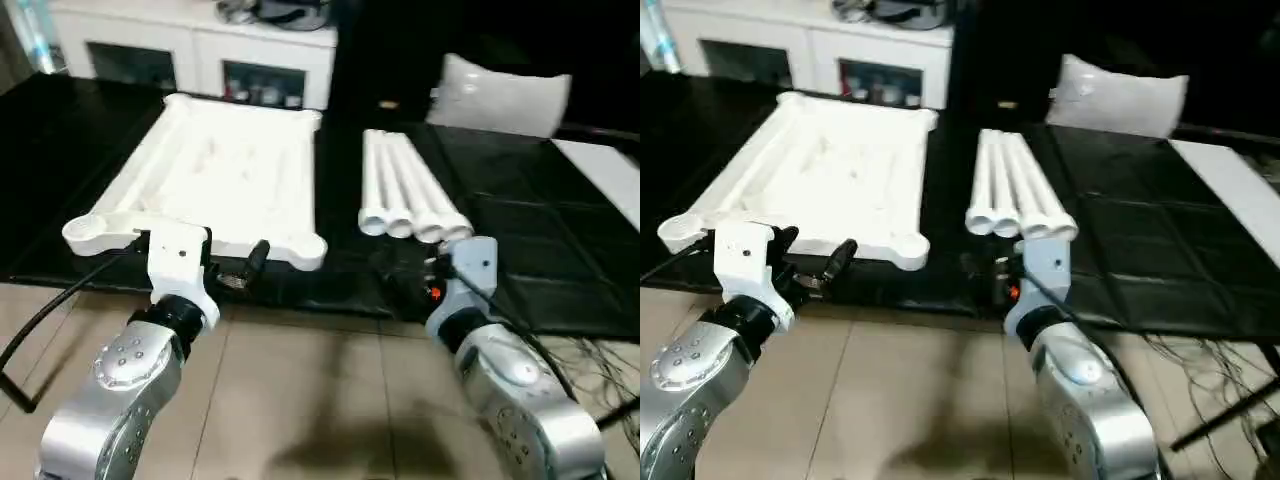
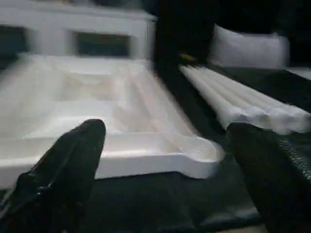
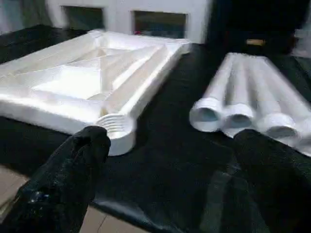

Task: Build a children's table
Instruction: Move to table

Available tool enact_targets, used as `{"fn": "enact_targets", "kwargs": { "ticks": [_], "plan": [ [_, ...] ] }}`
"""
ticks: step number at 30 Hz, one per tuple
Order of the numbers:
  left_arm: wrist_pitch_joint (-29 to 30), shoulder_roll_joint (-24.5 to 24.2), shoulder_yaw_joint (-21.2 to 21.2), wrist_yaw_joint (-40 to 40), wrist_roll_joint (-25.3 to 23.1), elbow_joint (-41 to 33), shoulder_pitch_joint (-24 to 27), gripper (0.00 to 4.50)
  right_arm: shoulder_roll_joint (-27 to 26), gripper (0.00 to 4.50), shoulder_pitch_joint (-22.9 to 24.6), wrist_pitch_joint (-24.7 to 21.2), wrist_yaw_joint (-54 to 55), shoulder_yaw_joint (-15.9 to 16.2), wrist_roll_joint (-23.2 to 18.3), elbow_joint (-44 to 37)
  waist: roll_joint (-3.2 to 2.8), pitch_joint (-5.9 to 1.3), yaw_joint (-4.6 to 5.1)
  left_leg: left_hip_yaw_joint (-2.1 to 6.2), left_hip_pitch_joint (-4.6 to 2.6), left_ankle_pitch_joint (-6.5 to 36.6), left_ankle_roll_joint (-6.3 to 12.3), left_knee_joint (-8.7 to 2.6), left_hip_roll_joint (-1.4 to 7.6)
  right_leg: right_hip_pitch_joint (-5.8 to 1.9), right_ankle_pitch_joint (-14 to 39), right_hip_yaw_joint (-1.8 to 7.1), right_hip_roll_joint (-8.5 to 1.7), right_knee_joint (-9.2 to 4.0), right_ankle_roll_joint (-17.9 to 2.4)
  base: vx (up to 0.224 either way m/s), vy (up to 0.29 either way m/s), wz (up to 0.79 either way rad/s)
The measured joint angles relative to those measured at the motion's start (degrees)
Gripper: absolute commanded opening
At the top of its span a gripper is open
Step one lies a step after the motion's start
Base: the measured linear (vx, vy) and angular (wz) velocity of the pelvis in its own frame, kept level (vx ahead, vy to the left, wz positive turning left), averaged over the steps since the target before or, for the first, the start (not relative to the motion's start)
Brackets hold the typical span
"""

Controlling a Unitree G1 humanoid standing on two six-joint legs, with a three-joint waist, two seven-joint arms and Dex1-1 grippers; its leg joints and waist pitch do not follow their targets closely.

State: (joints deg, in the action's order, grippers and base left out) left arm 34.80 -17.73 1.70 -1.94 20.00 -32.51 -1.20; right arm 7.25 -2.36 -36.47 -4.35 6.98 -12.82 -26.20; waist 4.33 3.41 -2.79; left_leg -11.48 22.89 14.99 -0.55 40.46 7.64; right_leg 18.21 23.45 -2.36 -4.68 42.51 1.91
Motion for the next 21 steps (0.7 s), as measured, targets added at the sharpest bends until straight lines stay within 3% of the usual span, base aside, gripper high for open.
{"fn": "enact_targets", "kwargs": {
  "ticks": [1, 2, 3, 4, 5, 6, 8, 9, 11, 12, 13, 14, 15, 16, 17, 18, 19, 20, 21],
  "plan": [
    [0.3, 0.0, -0.2, 0.0, -0.1, 0.5, 0.9, 4.45, -0.3, 4.50, 0.5, 0.0, 0.0, 0.2, 0.0, -0.1, -1.17, 0.07, -0.96, 2.96, -0.85, 0.5, 0.76, 2.44, -0.08, -1.29, 0.0, 0.59, 1.15, -0.16, 0.0, 0.220, -0.171, 0.18],
    [0.4, 0.3, 0.4, -0.1, -0.1, 0.7, 0.9, 4.45, -0.5, 4.50, 1.0, -0.1, 0.0, 0.3, 0.1, -0.1, -1.48, 0.07, -1.75, 5.32, -2.37, 1.0, 0.80, 3.23, -0.37, -1.44, -0.1, 1.65, 2.19, -0.42, -0.1, 0.083, -0.035, 0.37],
    [0.4, 0.5, 0.9, -0.2, -0.1, 0.6, 0.3, 4.45, -0.5, 4.50, 0.8, -0.1, 0.1, 0.3, 0.1, -0.2, -2.09, 0.22, -2.34, 6.11, -3.93, 3.6, -1.24, 1.55, -0.78, -1.87, -0.3, 2.34, 2.75, -0.85, -0.5, 0.083, -0.035, 0.37],
    [0.4, 0.5, 1.0, -0.2, -0.2, 0.7, 0.1, 4.45, -0.6, 4.50, 0.8, -0.2, 0.1, 0.3, 0.0, -0.2, -2.30, 0.96, -2.25, 5.47, -4.77, 3.5, -1.28, 0.63, -0.57, -2.32, -0.5, 3.20, 3.50, -1.73, -1.0, -0.055, -0.005, 0.43],
    [0.4, 0.5, 0.8, -0.2, -0.5, 0.7, 0.5, 4.45, -0.6, 4.50, 0.8, -0.3, 0.1, 0.5, 0.0, -0.1, -2.36, 1.06, -2.28, 4.82, -5.08, 3.4, -1.19, -0.46, -0.56, -2.58, -0.5, 3.47, 3.47, -2.52, -1.6, -0.015, 0.039, 0.28],
    [0.4, 0.1, 0.3, -0.2, -0.9, 0.9, 0.7, 4.45, -1.0, 4.50, 0.1, -0.3, 0.1, 1.2, 0.0, -0.1, -2.35, 0.89, -1.59, 4.86, -5.38, 2.7, -0.47, -1.68, -0.76, -2.01, 0.4, 2.46, 3.16, -1.73, -3.4, -0.015, 0.039, 0.28],
    [0.3, -0.4, -0.2, -0.2, -1.6, 1.2, 0.3, 4.45, -0.9, 4.50, 0.2, -0.2, 0.0, 1.9, 0.1, -0.2, -2.11, 0.25, 0.55, 5.13, -6.01, 2.7, -0.22, -2.54, -0.69, 0.19, -0.6, -0.04, 2.69, 0.92, -1.8, 0.084, 0.073, 0.02],
    [0.3, -0.1, 0.0, -0.3, -1.8, 1.2, 0.0, 4.45, -0.1, 4.50, 0.2, -0.1, 0.0, 1.9, 0.4, -0.4, -1.72, -0.14, 1.79, 4.87, -6.42, 2.8, -0.05, -3.03, -0.77, 1.81, -1.9, -1.06, 2.16, 0.63, -1.5, 0.090, 0.066, 0.01],
    [0.2, 0.3, 0.5, -0.5, -1.9, 1.3, -0.1, 4.45, 0.5, 4.50, 0.2, 0.1, -0.1, 1.9, 1.3, -0.6, -1.07, -0.37, 3.71, 4.15, -7.09, 3.0, 0.22, -3.56, -1.32, 3.32, -4.6, -1.55, 1.18, -2.31, -2.0, 0.104, 0.001, -0.01],
    [0.1, 0.4, 0.9, -0.8, -1.9, 1.3, -0.2, 4.45, 0.9, 4.50, 0.2, 0.3, -0.3, 2.0, 1.8, -0.6, 0.13, -0.66, 4.36, 3.34, -7.41, 3.4, 0.02, -3.72, -2.37, 2.82, -8.0, -0.64, 0.09, -5.58, -2.3, 0.107, -0.019, -0.03],
    [0.1, 1.0, 1.8, -1.2, -1.9, 1.6, -0.4, 4.45, 1.6, 4.50, 0.3, 0.4, -0.5, 1.9, 2.3, -0.6, 0.91, -0.85, 4.46, 3.06, -7.89, 4.0, -0.16, -3.43, -2.79, 2.50, -9.9, 0.24, -0.08, -5.64, -1.3, 0.117, -0.060, -0.03],
    [0.1, 1.4, 3.1, -1.7, -1.8, 1.7, -0.5, 4.45, 2.1, 4.50, 0.3, 0.4, -0.4, 1.6, 2.6, -0.6, -0.10, -0.75, 4.26, 3.57, -7.72, 4.8, 0.96, -2.26, -2.43, 2.19, -9.5, 0.31, 0.47, -5.72, -1.5, 0.140, -0.049, -0.08],
    [0.1, 1.4, 4.4, -2.5, -1.8, 1.7, -0.5, 4.45, 2.4, 4.50, 0.3, 0.4, -0.2, 1.0, 2.9, -0.6, -1.40, -0.65, 3.86, 5.10, -6.48, 5.3, 1.70, 0.16, -2.19, 1.54, -9.1, 0.31, 1.11, -6.05, -1.6, 0.140, -0.049, -0.08],
    [0.0, 1.2, 4.9, -3.0, -1.9, 1.7, -0.5, 4.45, 2.3, 4.50, 0.3, 0.4, 0.3, 0.4, 3.4, -0.6, -2.03, -0.75, 3.36, 5.80, -5.36, 5.2, 1.47, 1.72, -1.90, 1.09, -8.9, 0.55, 1.44, -6.22, -1.7, 0.163, -0.001, -0.07],
    [-0.1, 1.1, 5.2, -3.5, -1.9, 1.7, -0.4, 4.45, 2.1, 4.50, 0.2, 0.4, 0.5, 0.1, 3.6, -0.6, -2.15, -0.71, 2.68, 6.34, -4.80, 4.9, 0.63, 1.55, -1.65, 0.63, -8.7, 1.63, 2.06, -6.27, -1.9, 0.152, 0.016, -0.24],
    [-0.2, 1.0, 5.4, -3.8, -2.2, 1.7, -0.4, 4.45, 1.9, 4.50, 0.0, 0.4, 0.7, -0.2, 3.7, -0.7, -2.90, -0.73, 2.29, 6.31, -4.65, 4.1, -1.01, -0.56, -0.86, 0.22, -8.5, 2.91, 3.45, -6.39, -1.9, 0.152, 0.016, -0.24],
    [-0.4, 0.6, 5.5, -4.1, -2.4, 1.7, -0.4, 4.45, 1.5, 4.50, -0.2, 0.4, 0.7, -0.1, 3.6, -0.6, -4.13, -0.58, 2.03, 6.24, -5.62, 3.2, -3.27, -1.76, 0.44, 0.33, -7.7, 3.47, 4.55, -5.96, -1.5, 0.143, 0.056, -0.48],
    [-0.6, 0.0, 5.3, -4.1, -2.7, 1.8, -0.3, 4.45, 0.4, 4.50, -0.3, 0.4, 0.7, 0.8, 3.4, -0.7, -3.05, -0.67, 2.67, 5.13, -6.50, 3.4, -3.08, -2.57, 0.09, 0.81, -6.5, 3.35, 3.86, -4.85, -2.9, 0.174, 0.050, -0.48],
    [-0.7, 0.2, 4.9, -4.1, -3.0, 2.4, -0.6, 4.45, 0.4, 4.50, -0.4, 0.4, 0.6, 1.2, 3.2, -1.0, -2.06, -0.75, 2.80, 3.92, -7.71, 3.8, -3.21, -3.43, 0.16, 2.06, -5.2, 2.28, 2.98, -2.83, -3.8, 0.174, 0.050, -0.48]
  ]
}}
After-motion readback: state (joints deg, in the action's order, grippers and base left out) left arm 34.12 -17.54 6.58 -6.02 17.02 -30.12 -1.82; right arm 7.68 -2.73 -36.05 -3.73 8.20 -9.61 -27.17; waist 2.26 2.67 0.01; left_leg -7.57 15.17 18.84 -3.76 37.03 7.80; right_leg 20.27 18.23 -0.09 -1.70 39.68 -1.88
